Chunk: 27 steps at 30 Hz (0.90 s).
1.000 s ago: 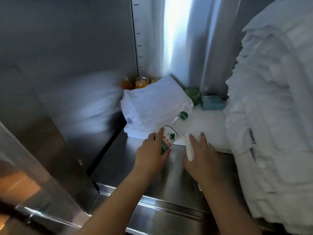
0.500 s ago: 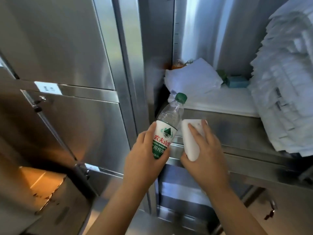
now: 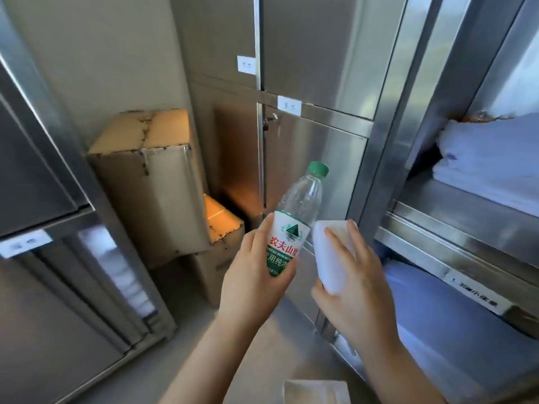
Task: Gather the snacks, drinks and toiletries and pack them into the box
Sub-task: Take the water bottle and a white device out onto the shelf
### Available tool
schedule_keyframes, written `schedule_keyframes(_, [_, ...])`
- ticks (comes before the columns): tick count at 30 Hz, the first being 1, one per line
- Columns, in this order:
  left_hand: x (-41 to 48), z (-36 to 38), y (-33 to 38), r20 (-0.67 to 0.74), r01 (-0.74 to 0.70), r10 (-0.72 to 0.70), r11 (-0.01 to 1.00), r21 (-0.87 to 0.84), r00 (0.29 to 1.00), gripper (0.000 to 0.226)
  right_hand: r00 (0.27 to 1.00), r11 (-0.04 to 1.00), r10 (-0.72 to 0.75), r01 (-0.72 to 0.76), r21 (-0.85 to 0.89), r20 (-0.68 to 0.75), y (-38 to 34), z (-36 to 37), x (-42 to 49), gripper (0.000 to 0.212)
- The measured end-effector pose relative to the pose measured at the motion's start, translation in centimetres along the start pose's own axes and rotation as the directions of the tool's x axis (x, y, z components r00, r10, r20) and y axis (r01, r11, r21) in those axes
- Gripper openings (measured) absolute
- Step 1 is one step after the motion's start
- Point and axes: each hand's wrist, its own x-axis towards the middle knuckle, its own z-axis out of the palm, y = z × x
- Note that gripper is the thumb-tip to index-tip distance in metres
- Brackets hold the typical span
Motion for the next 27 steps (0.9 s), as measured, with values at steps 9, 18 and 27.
schedule_keyframes(9, [-8.1, -10.1, -5.7, -0.086, 0.19, -0.186, 0.981, 0.034, 0.979, 0.076, 0.969, 0.976, -0.192, 0.171, 0.138, 0.155, -10.1, 2.6, -6.2, 0.073])
schedule_keyframes(18, [-12.6, -24.7, -16.0, -0.319, 0.392, -0.365, 0.92, 0.022, 0.875, 0.073, 0.852, 0.894, -0.432, 0.36, 0.266, 0.295, -26.5, 10.0, -7.4, 0.061])
schedule_keyframes(27, [-19.8, -44.8, -30.0, -0.576, 0.591, -0.452, 0.803, 0.069, 0.681, 0.074, 0.663, 0.702, -0.679, 0.461, 0.543, 0.315, -50.3, 23.1, -13.5, 0.077])
